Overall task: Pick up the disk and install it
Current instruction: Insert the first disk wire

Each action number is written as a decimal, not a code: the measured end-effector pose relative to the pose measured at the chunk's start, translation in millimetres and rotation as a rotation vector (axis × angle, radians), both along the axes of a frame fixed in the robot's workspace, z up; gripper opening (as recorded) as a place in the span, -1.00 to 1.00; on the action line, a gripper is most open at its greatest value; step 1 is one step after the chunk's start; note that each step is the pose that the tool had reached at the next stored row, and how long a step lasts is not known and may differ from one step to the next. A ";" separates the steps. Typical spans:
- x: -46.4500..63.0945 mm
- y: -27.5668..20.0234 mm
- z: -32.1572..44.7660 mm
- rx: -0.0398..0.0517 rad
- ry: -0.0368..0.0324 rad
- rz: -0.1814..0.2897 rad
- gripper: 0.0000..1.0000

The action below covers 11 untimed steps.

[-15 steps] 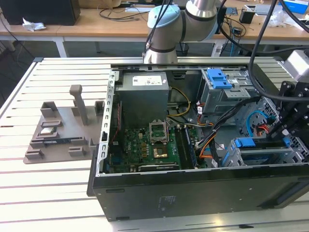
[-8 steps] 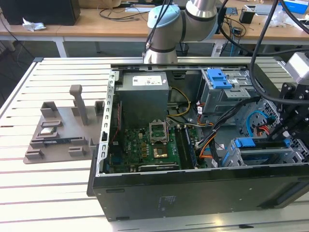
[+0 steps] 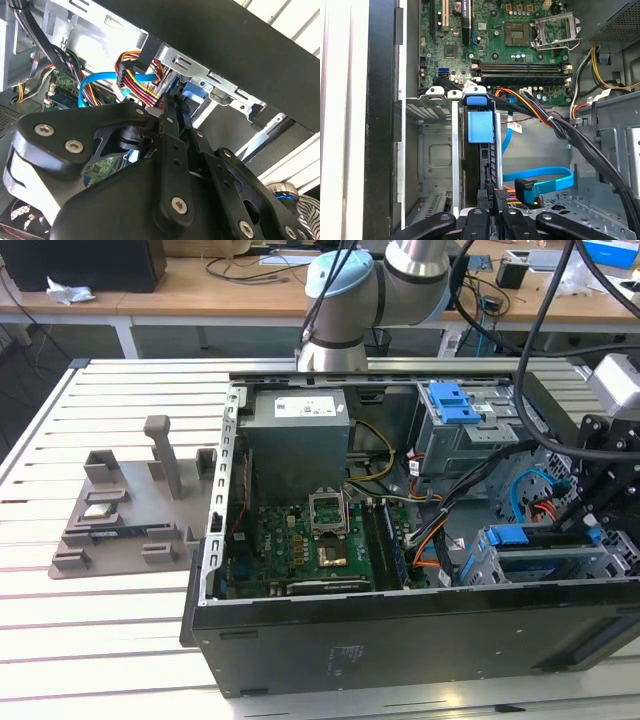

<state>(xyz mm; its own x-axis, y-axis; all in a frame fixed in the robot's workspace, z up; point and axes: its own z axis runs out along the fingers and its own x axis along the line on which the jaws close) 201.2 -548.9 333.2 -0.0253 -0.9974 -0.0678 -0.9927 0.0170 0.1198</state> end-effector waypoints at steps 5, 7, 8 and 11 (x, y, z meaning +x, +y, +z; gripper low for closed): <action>0.0 0.2 15.8 -0.0005 -0.0004 0.000 -0.51; 0.0 1.1 26.3 -0.0005 -0.0004 0.000 -0.67; 0.0 1.3 32.1 -0.0006 -0.0004 0.000 -0.67; 0.0 1.5 49.2 -0.0007 -0.0004 0.000 -0.79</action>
